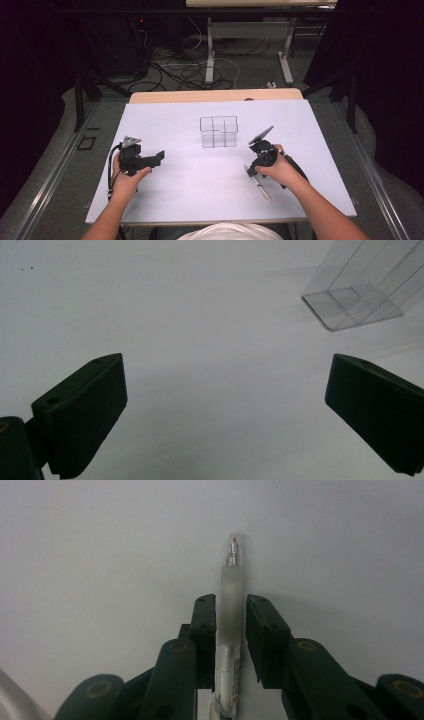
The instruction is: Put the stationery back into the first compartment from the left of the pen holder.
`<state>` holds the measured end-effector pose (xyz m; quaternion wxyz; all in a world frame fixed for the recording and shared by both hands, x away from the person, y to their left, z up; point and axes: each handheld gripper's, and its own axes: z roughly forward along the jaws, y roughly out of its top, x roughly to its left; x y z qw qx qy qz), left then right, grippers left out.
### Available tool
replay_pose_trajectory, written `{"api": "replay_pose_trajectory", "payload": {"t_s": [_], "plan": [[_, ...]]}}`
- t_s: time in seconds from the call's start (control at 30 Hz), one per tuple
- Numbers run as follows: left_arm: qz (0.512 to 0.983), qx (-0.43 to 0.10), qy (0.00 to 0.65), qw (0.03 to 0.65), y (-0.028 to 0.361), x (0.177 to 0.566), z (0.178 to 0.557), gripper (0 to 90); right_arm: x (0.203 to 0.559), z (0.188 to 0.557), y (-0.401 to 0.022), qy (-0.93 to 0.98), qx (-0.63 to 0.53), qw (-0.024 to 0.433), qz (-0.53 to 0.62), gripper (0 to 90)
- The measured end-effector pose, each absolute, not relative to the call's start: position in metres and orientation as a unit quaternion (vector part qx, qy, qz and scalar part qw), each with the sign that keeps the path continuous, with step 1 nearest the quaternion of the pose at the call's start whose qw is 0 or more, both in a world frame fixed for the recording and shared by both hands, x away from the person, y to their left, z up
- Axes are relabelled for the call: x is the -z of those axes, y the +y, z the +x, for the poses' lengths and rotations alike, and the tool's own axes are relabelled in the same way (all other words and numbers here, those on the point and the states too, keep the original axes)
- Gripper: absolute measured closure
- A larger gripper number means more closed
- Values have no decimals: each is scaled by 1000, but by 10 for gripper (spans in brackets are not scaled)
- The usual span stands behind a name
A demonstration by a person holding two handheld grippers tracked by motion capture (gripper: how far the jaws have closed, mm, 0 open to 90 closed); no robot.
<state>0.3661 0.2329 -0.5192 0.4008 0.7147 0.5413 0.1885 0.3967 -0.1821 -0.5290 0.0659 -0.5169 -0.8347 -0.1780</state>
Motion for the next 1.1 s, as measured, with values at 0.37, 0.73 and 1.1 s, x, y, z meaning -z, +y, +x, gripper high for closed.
{"api": "replay_pose_trajectory", "payload": {"t_s": [0.37,0.73,1.1], "plan": [[715,-190,540,401,232,519,366,32,529,396,-181,-840,151,71,-516,788],[713,-190,542,404,232,519,366,32,530,397,-183,-826,153,78,-536,797],[713,-190,541,404,232,519,366,32,528,398,-184,-824,156,77,-539,798]]}}
